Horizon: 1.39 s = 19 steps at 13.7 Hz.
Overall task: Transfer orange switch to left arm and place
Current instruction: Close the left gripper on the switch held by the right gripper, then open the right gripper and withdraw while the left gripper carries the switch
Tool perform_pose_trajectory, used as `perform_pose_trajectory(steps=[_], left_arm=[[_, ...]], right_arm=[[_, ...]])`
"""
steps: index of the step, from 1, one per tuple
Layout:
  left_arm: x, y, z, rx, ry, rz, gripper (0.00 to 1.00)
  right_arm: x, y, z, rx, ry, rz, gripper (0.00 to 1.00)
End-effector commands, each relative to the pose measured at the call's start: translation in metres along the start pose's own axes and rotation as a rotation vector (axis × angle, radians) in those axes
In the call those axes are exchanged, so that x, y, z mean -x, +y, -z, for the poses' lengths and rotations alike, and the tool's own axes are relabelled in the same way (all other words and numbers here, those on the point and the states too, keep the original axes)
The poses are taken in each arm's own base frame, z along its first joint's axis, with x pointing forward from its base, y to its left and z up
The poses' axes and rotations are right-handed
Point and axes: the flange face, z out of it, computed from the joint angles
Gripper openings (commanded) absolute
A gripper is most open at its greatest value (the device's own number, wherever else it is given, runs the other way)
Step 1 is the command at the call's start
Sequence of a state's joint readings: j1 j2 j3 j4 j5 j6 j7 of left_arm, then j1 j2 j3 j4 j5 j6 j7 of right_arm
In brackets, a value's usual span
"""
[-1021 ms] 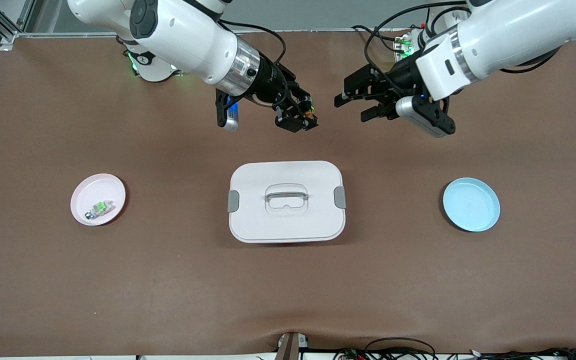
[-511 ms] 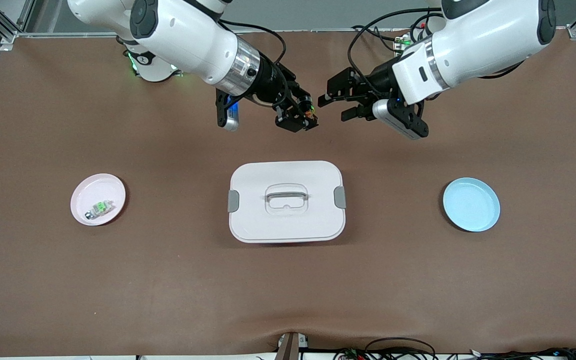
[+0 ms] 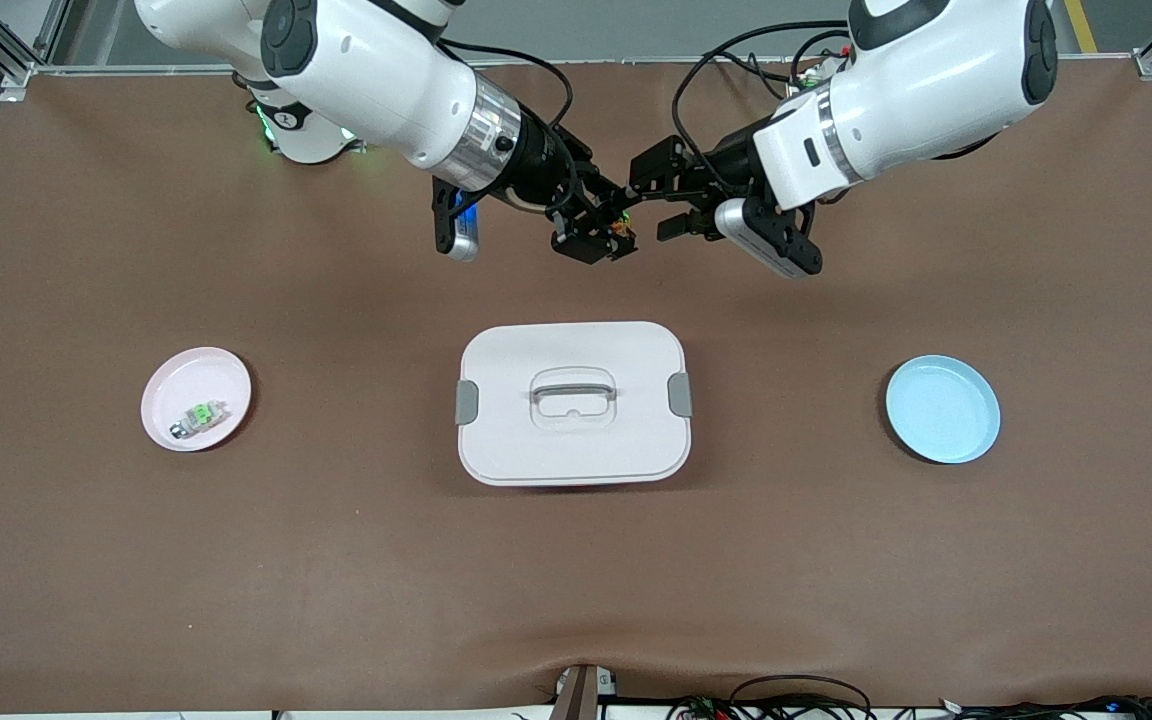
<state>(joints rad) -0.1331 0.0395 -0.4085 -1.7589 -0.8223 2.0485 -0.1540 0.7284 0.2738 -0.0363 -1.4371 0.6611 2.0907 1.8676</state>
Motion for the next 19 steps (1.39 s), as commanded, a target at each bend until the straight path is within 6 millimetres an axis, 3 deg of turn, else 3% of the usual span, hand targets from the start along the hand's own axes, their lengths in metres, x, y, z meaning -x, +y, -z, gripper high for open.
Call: perform_pose_trajectory(steps=[1,5,7,10,12,14,16,18,19], left_arm=[[0.013,0.002,-0.011,0.031,0.044,-0.003,0.71],[0.016,-0.001,-0.022,0.055,0.077,0.002,0.63],[0.016,-0.001,-0.021,0.055,0.078,0.003,0.51],[0.015,-0.004,-0.022,0.054,0.074,0.009,0.22],[0.014,-0.005,-0.022,0.054,0.074,0.011,0.16],[0.013,-0.005,-0.020,0.054,0.076,0.009,0.00],[0.011,-0.004,-0.017,0.050,0.083,0.003,0.00],[0.009,-0.004,-0.013,0.050,0.090,0.005,0.00],[0.005,-0.008,-0.009,0.049,0.098,0.015,0.00]], right_arm=[[0.003,0.000,0.000,0.000,-0.014,-0.010,0.16],[0.003,0.000,0.000,0.000,-0.014,-0.008,0.16],[0.004,0.001,-0.001,0.002,-0.014,-0.007,0.16],[0.003,0.001,-0.001,0.004,-0.013,-0.008,0.16],[0.003,0.001,-0.002,0.005,-0.012,-0.007,0.16],[0.003,0.001,-0.002,0.006,-0.012,-0.007,0.17],[0.003,0.002,-0.002,0.008,-0.011,-0.007,0.17],[0.002,0.001,-0.002,0.007,-0.011,-0.008,0.28],[0.001,0.001,-0.002,0.008,-0.011,-0.010,0.41]])
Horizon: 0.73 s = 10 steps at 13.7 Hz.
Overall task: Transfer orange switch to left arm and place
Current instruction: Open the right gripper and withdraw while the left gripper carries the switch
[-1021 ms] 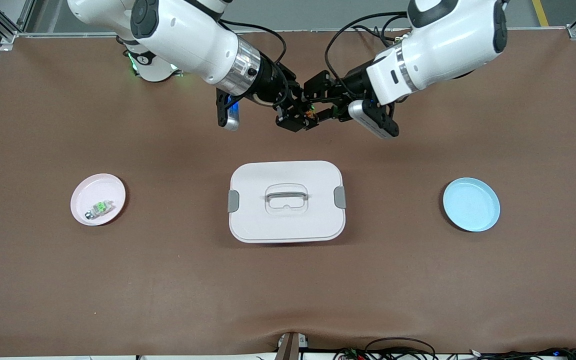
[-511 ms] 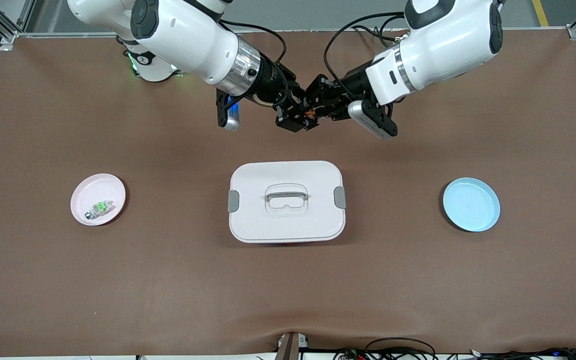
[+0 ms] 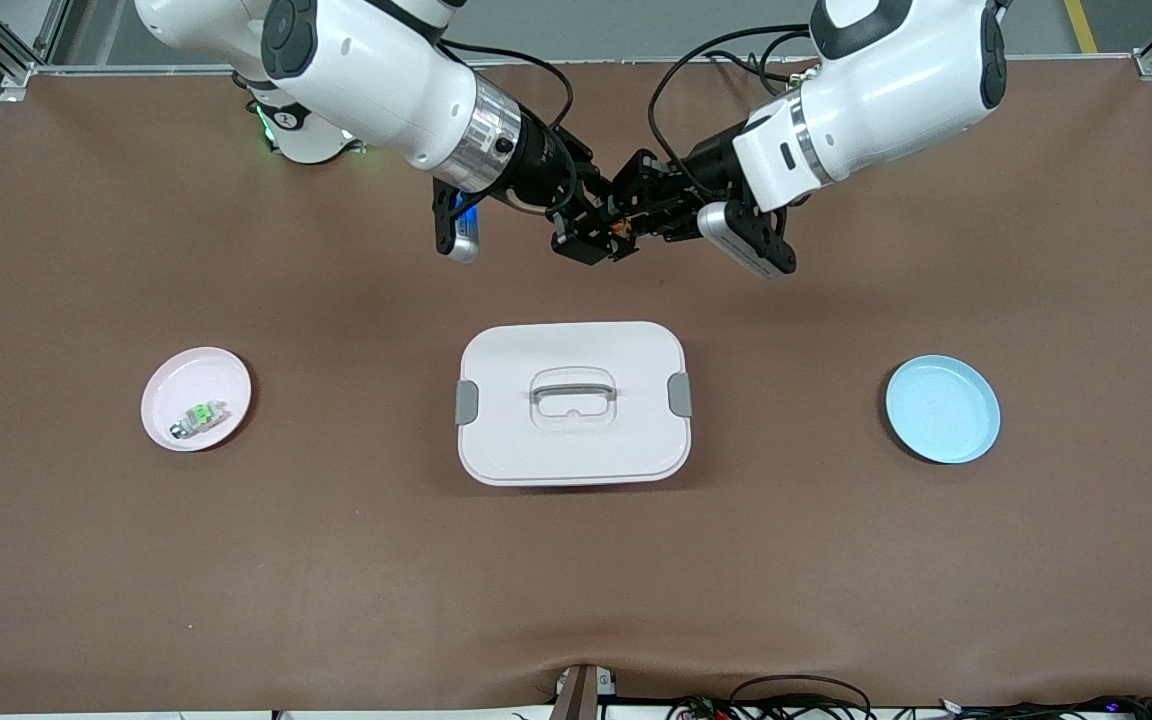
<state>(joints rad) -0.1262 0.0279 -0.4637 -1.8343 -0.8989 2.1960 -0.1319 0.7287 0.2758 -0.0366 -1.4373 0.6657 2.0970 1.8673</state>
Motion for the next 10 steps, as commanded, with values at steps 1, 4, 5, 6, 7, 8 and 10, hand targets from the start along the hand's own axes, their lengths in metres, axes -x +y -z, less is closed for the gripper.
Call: perform_pose_trajectory(steps=[1,4,5,6,7,8,10], left_arm=[[-0.008,-0.007,0.021,-0.009,0.044,-0.012,0.00],[-0.016,-0.018,0.034,-0.082,0.057,-0.041,0.00],[-0.021,-0.023,0.038,-0.100,0.067,-0.046,0.00],[-0.022,-0.024,0.039,-0.118,0.071,-0.054,0.00],[-0.023,-0.027,0.040,-0.150,0.073,-0.072,0.00],[-0.025,-0.032,0.046,-0.189,0.069,-0.086,0.00],[-0.032,-0.045,0.064,-0.273,0.046,-0.106,0.00]], right_arm=[[0.002,0.002,-0.001,0.010,-0.007,-0.008,0.59],[0.002,0.002,0.001,0.010,-0.008,-0.012,1.00],[0.002,0.001,0.001,0.009,-0.007,-0.014,1.00],[0.001,0.001,0.003,0.007,-0.008,-0.013,1.00],[-0.001,-0.002,0.005,0.003,-0.008,-0.017,1.00],[-0.002,-0.003,0.006,0.001,-0.007,-0.019,1.00],[-0.005,-0.004,0.011,0.008,-0.004,-0.020,1.00]])
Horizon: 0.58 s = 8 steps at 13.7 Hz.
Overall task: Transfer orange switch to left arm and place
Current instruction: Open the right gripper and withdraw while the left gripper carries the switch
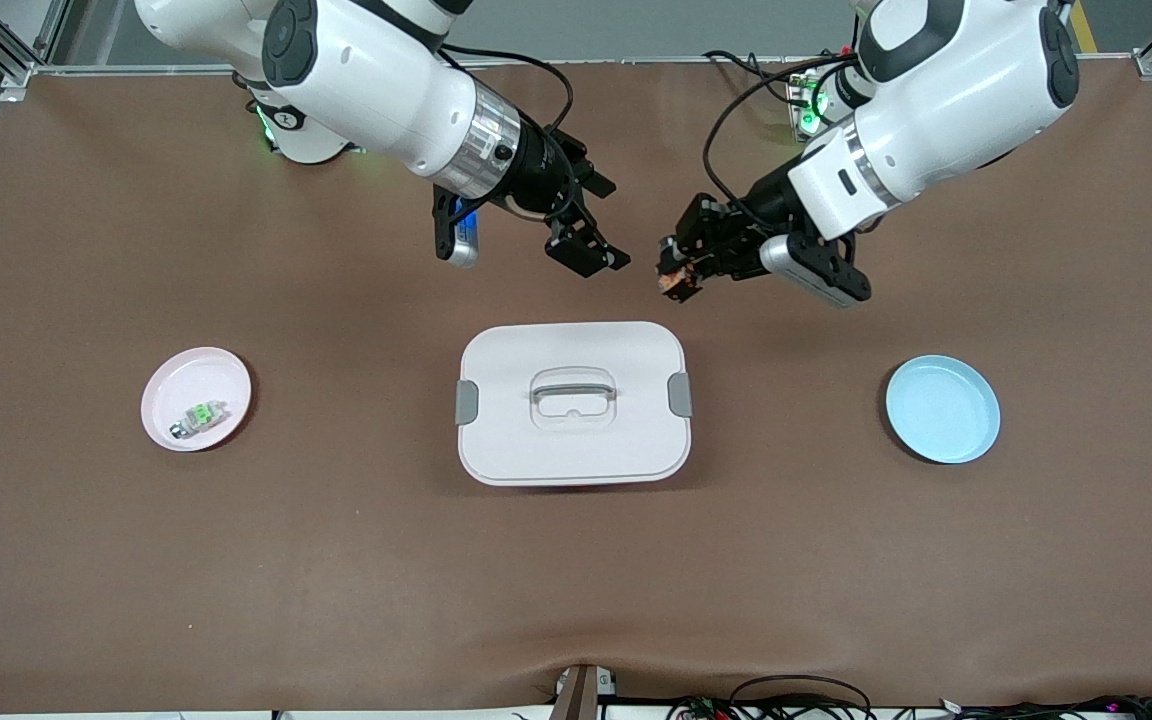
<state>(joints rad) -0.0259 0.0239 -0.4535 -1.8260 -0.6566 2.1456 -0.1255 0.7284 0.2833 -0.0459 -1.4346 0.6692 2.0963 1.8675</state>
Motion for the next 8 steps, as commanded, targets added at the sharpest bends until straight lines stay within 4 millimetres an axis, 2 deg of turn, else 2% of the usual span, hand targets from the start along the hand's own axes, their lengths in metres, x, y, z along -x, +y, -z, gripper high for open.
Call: perform_pose_trajectory(steps=[1,3,5,8], left_arm=[[-0.007,-0.019,0.029,-0.109,-0.023,-0.045,0.00],[-0.012,-0.045,0.042,-0.184,-0.058,-0.049,0.00],[-0.017,-0.076,0.055,-0.236,-0.097,-0.053,0.00],[-0.023,-0.126,0.076,-0.342,-0.143,-0.102,0.00]], right_arm=[[-0.004,0.000,0.016,0.025,0.000,-0.012,1.00],[-0.015,-0.002,0.030,0.064,0.015,0.001,1.00],[-0.025,0.004,0.058,0.129,0.022,0.129,1.00],[-0.055,0.009,0.107,0.221,0.020,0.296,1.00]])
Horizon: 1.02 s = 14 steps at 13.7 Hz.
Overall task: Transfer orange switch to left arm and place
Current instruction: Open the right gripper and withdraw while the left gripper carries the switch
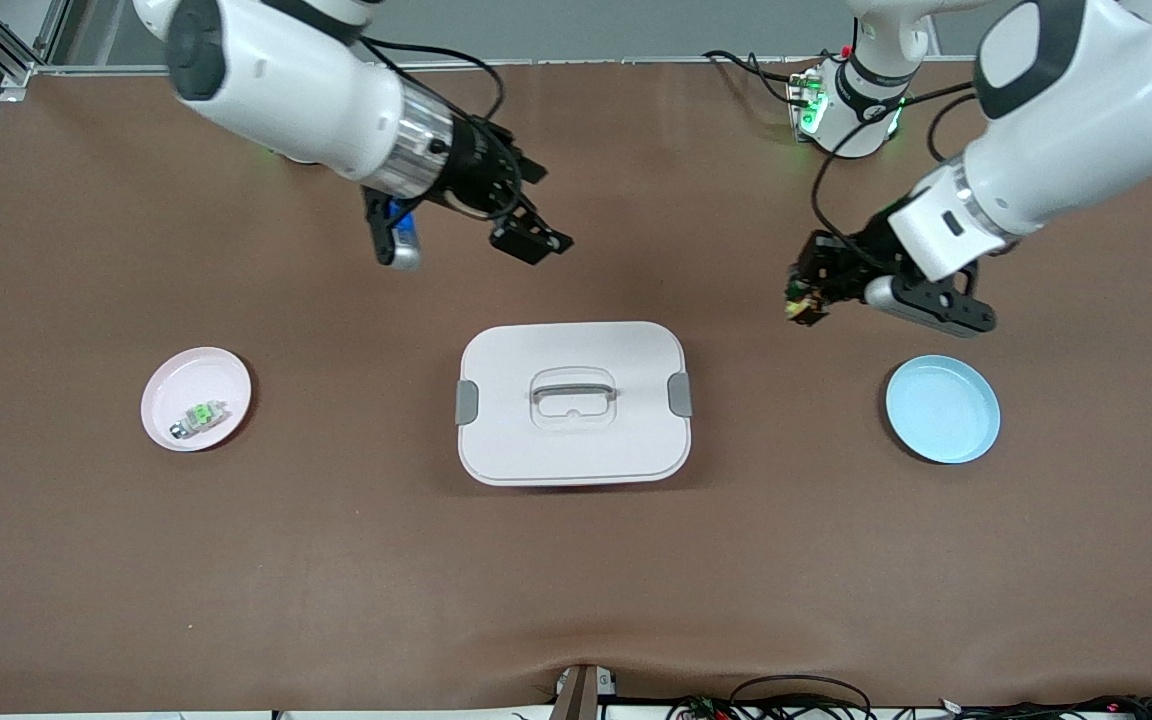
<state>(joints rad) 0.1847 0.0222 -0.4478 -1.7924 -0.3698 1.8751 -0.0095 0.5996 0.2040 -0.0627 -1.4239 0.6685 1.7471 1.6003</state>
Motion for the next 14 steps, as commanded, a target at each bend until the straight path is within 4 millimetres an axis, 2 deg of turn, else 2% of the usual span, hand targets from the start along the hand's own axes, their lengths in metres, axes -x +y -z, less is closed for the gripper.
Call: perform_pose_trajectory(steps=[1,2,4,6,8,11,14], left_arm=[[0.003,-0.042,0.008,-0.097,-0.044,-0.069,0.00],[0.002,-0.060,0.008,-0.120,-0.064,-0.102,0.00],[0.005,-0.088,0.008,-0.185,-0.104,-0.190,0.00],[0.006,-0.120,0.004,-0.239,-0.150,-0.286,0.00],[0.006,-0.154,0.000,-0.262,-0.191,-0.364,0.00],[0.001,-0.179,-0.012,-0.314,-0.260,-0.498,0.00],[-0.007,-0.218,-0.026,-0.288,-0.269,-0.657,0.00]], right_arm=[[-0.025,0.022,0.046,0.059,-0.014,0.141,1.00],[-0.039,0.030,0.062,0.082,-0.014,0.204,1.00],[-0.055,0.053,0.081,0.142,0.031,0.374,1.00],[-0.067,0.080,0.089,0.189,0.130,0.524,1.00],[-0.093,0.100,0.098,0.227,0.172,0.653,1.00],[-0.126,0.124,0.110,0.315,0.276,0.800,1.00],[-0.170,0.141,0.131,0.350,0.320,0.933,1.00]])
